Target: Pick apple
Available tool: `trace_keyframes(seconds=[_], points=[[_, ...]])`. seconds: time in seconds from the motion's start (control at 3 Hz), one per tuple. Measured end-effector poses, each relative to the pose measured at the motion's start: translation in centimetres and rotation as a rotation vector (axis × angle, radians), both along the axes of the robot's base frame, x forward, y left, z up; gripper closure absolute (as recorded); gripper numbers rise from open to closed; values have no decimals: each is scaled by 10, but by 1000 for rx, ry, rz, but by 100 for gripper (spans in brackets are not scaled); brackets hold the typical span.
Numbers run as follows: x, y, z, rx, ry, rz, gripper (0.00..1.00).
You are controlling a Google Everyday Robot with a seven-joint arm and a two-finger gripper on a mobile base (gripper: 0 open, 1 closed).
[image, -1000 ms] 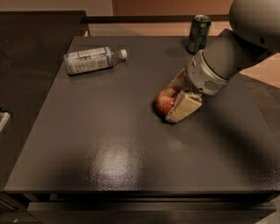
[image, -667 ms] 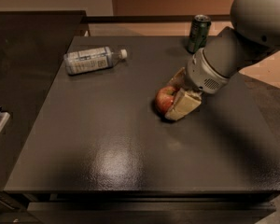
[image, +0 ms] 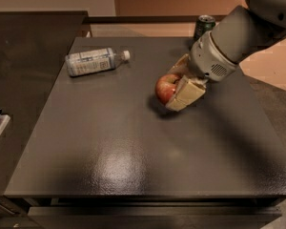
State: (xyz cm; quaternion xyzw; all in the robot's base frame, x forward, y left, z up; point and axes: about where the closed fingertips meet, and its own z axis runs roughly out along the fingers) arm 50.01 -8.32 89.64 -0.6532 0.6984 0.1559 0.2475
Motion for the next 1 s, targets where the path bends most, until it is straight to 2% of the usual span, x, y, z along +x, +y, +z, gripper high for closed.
trace_keyframes(seconds=[0.67, 1.0], points=[[-1, 1, 64, 24, -22, 34, 100], [-1, 2, 65, 25, -23, 35, 100]])
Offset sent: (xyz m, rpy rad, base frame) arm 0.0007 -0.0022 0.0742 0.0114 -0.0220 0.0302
